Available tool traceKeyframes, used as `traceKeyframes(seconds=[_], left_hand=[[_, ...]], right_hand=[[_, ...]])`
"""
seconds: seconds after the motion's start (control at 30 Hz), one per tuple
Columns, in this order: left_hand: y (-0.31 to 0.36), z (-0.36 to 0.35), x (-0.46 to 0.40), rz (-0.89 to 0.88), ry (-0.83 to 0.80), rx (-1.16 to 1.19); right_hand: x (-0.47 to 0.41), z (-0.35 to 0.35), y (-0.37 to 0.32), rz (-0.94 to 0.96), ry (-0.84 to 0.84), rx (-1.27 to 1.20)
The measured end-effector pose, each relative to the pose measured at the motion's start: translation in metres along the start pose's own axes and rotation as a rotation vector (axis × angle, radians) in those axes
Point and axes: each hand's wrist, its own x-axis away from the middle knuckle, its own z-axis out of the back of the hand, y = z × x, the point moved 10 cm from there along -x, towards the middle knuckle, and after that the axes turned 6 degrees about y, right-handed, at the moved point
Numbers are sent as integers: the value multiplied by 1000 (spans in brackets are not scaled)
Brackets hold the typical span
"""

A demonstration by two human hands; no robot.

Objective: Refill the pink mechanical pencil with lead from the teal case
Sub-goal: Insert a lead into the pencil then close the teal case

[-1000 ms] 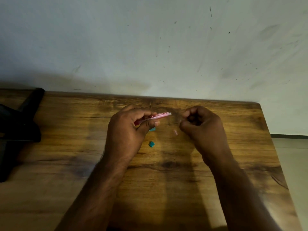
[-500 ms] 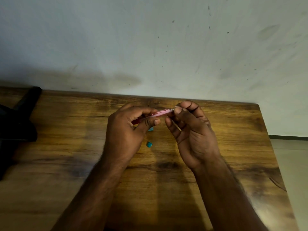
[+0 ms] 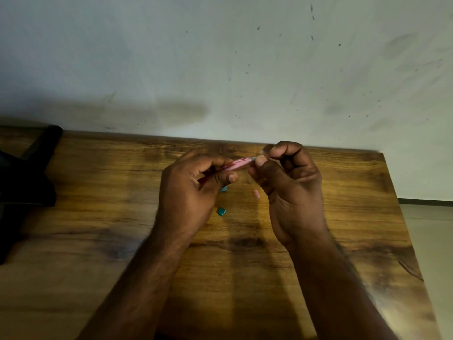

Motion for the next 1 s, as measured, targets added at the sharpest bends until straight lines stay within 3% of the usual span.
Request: traceKeyframes(seconds=[0.1, 0.23, 0.47, 0.6, 0.7, 0.8, 0.93, 1.0], left_hand=[[-1, 0, 0, 0, -6, -11], [-6, 0, 0, 13, 4, -23], [-11, 0, 0, 0, -21, -77], [-11, 0, -1, 7, -15, -63], [-11, -1, -1, 1, -23, -67], [-12, -2, -1, -4, -33, -76], [-13, -2, -1, -4, -32, -70], [-12, -2, -1, -9, -33, -69]], right_hand=[[0, 1, 3, -36, -28, -1], [-3, 1, -10, 94, -97, 248], [-8, 22, -10, 64, -18, 451], [-14, 47, -20, 124, 127, 869], [-11, 46, -3, 37, 36, 1270], [-6, 36, 10, -3, -52, 1477], [-5, 25, 12, 45, -95, 1567], [-5, 30, 13, 8, -59, 1457]])
